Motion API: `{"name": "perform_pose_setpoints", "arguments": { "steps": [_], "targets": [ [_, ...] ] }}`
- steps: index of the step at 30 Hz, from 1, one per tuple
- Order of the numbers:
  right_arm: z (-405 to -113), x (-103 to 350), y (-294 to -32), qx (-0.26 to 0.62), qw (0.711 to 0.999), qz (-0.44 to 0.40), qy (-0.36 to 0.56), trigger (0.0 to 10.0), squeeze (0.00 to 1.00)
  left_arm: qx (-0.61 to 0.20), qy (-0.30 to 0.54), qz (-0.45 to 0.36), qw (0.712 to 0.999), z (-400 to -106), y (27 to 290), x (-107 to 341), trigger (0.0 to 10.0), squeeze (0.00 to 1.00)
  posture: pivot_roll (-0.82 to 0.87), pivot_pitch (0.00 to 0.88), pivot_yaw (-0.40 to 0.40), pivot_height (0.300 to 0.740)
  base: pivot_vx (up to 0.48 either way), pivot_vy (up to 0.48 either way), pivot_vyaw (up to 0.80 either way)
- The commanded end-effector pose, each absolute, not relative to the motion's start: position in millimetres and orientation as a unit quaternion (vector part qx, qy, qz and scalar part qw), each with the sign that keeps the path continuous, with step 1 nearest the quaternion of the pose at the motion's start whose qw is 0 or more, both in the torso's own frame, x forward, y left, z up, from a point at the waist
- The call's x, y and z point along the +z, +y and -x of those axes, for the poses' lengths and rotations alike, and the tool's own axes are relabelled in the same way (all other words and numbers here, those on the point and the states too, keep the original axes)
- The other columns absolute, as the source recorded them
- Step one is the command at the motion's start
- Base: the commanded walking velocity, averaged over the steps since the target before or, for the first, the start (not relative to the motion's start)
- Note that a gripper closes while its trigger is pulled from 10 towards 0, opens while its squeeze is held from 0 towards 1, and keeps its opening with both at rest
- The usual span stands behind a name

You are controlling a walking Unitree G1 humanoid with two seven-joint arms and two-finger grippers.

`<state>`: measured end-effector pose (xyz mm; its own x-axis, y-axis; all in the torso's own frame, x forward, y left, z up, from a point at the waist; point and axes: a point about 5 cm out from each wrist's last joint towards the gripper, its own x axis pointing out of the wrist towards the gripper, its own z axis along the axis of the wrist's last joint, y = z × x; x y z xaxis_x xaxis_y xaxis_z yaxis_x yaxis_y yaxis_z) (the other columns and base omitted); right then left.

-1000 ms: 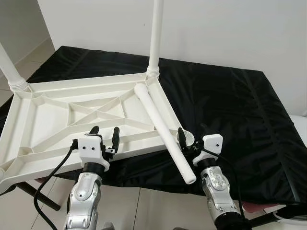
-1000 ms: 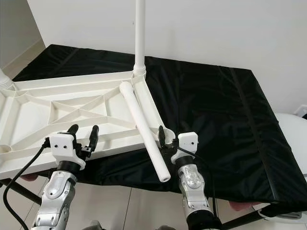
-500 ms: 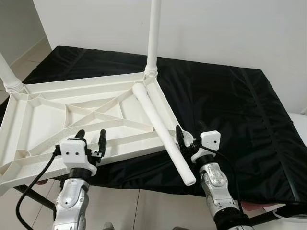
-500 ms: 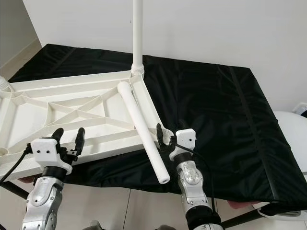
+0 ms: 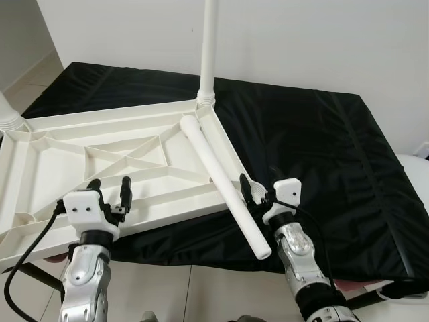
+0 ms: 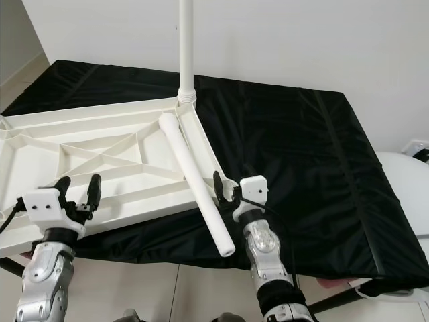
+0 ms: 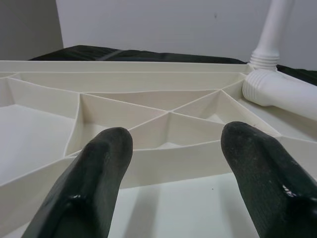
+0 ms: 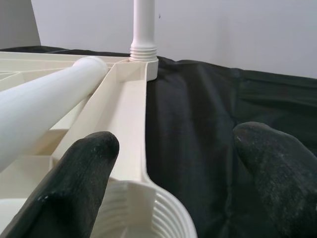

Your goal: Building children table

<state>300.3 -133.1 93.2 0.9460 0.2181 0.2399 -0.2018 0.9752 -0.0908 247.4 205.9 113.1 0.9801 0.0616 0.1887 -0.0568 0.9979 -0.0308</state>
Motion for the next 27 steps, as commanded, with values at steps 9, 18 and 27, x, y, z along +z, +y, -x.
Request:
{"name": "perform_pose_setpoints", "arguments": {
  "steps": [9, 18, 27],
  "targets": [
    [-303, 98, -139, 0.114, 0.983, 0.044, -0.137, 10.0, 0.0, 0.046, -0.075, 0.034, 0.996, -254, 207, 107, 10.0, 0.0, 0.1, 0.0, -0.078, 0.74, 0.0, 0.0, 0.0],
    [-306, 100, -141, 0.113, 0.983, 0.046, -0.139, 10.0, 0.0, 0.041, -0.073, 0.036, 0.996, -257, 202, 105, 10.0, 0.0, 0.1, 0.0, -0.087, 0.74, 0.0, 0.0, 0.0],
    [-310, 104, -142, 0.109, 0.982, 0.046, -0.145, 10.0, 0.0, 0.043, -0.074, 0.035, 0.996, -261, 202, 106, 10.0, 0.0, 0.09, 0.0, -0.077, 0.74, 0.0, 0.0, 0.0]
  ]
}}
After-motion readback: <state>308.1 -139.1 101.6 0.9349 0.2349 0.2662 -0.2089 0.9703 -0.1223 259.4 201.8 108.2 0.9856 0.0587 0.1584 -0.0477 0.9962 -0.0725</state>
